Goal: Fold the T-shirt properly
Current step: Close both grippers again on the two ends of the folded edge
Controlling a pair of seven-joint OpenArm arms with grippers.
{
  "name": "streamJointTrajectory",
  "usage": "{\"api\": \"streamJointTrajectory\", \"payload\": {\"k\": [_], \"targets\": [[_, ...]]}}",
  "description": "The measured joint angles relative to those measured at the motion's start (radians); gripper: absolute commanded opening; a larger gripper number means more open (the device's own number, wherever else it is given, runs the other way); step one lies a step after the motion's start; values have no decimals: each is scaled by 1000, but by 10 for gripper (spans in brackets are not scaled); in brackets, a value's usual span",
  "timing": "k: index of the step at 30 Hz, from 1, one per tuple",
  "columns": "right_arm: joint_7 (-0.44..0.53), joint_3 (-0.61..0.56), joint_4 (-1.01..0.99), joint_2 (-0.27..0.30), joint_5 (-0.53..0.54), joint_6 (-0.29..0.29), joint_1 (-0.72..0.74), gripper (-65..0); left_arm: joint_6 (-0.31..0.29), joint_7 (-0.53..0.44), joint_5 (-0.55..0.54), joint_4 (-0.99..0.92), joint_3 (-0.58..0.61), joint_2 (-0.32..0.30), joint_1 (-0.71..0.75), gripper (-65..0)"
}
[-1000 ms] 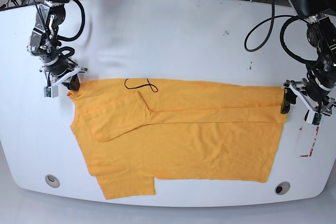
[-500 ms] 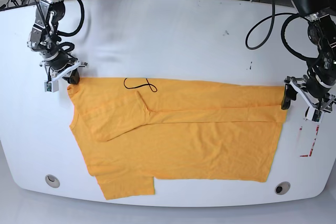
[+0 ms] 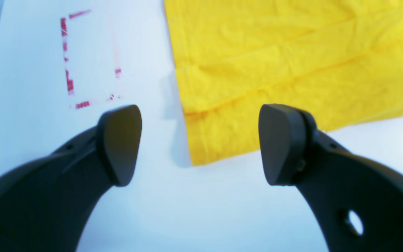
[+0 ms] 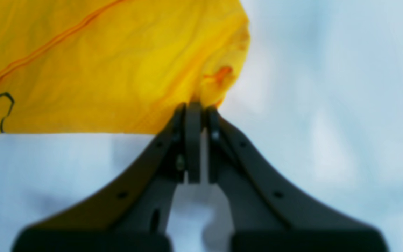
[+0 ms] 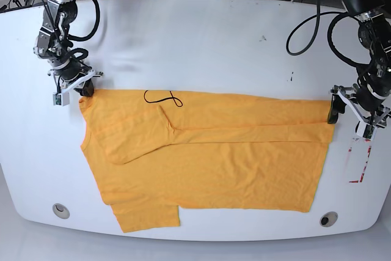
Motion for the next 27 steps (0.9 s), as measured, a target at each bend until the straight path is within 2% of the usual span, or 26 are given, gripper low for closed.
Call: {"api": "streamJointTrajectory", "payload": {"k": [9, 27], "targets": [[-6, 0, 1, 0, 0, 0, 2, -649, 3, -6, 0, -48, -1, 10, -20, -157], [-6, 0, 2, 0, -3, 0, 0, -649, 14, -54, 4, -309, -5, 19, -66, -159]]}}
